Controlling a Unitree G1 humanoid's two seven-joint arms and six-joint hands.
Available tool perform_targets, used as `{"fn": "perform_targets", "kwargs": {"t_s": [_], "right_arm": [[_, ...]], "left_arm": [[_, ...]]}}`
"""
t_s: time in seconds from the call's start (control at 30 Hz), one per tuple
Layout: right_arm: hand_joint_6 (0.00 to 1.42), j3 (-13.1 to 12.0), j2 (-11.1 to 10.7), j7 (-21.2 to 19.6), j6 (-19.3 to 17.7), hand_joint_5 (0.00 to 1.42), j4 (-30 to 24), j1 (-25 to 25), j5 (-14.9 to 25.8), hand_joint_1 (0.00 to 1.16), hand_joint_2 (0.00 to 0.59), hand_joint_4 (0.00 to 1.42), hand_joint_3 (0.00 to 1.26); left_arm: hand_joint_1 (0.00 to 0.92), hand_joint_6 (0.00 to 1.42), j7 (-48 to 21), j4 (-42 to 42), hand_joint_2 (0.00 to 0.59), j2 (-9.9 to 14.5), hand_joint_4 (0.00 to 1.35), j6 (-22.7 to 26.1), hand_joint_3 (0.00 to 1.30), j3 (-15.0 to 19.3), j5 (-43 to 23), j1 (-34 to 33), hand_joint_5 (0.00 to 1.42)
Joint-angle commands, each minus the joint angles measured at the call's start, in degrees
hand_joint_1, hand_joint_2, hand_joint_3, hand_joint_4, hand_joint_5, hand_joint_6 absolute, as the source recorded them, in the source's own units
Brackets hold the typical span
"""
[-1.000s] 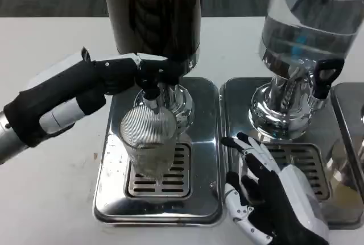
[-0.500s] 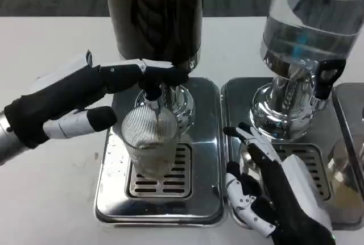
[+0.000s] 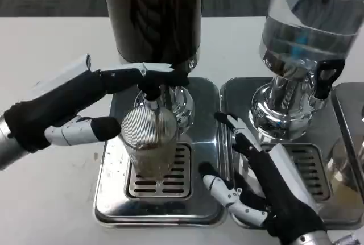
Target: Grasp the cup under the faucet to collect the drink, then remove the cup.
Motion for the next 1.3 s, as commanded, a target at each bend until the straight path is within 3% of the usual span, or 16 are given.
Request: {"fn": "perform_targets", "kwargs": {"t_s": [0.03, 0.3, 0.93, 1.3], "right_arm": [[0.13, -0.14, 0.03, 1.51, -0.71, 0.01, 1.37, -1.68, 1.38, 0.53, 0.228, 0.01, 0.03], [0.07, 0.48, 0.37, 2.97, -1.58, 0.00, 4.38, -5.48, 1.80, 0.58, 0.161, 0.00, 0.00], [0.00, 2.39, 2.83, 2.24, -2.39, 0.00, 12.56, -12.19, 1.41, 0.57, 0.117, 0.00, 0.00], [0.00, 2.36, 3.50, 2.02, -3.87, 0.00, 16.01, -15.85, 1.63, 0.64, 0.084, 0.00, 0.00]], "left_arm": [[0.000, 0.16, -1.07, 0.02, 0.064, 1.04, 0.18, -1.02, 0.30, -1.97, 2.84, 2.00, 0.22], [0.000, 0.16, 0.39, -0.55, 0.072, 1.58, 0.19, -1.45, 0.30, -2.43, 2.69, 2.63, 0.22], [0.000, 0.14, 2.09, -1.29, 0.075, 2.62, 0.22, -1.35, 0.33, -3.07, 2.77, 3.30, 0.23], [0.000, 0.14, 3.09, -2.11, 0.066, 3.06, 0.24, -1.13, 0.35, -2.86, 2.84, 3.84, 0.24]]}}
